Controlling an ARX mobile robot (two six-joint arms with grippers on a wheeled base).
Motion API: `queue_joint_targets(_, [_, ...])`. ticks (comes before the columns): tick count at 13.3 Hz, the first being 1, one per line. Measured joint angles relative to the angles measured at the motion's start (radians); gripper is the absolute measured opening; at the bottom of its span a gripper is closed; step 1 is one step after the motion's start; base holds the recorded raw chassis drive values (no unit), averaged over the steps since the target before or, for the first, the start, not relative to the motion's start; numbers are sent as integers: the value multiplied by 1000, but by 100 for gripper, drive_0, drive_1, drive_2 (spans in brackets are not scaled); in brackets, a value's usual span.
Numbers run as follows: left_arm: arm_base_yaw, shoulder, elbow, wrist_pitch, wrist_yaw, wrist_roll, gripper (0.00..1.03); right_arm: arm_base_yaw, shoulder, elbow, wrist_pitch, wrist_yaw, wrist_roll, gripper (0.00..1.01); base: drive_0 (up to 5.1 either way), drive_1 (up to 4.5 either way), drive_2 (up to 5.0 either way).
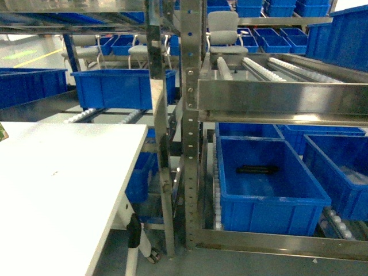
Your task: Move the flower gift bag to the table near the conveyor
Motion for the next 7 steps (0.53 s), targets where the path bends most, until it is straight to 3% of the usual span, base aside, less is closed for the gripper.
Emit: queue_joint_targets(7, [0,0,0,0,-1,0,2,0,0,0,1,0,0,2,-498,237,237])
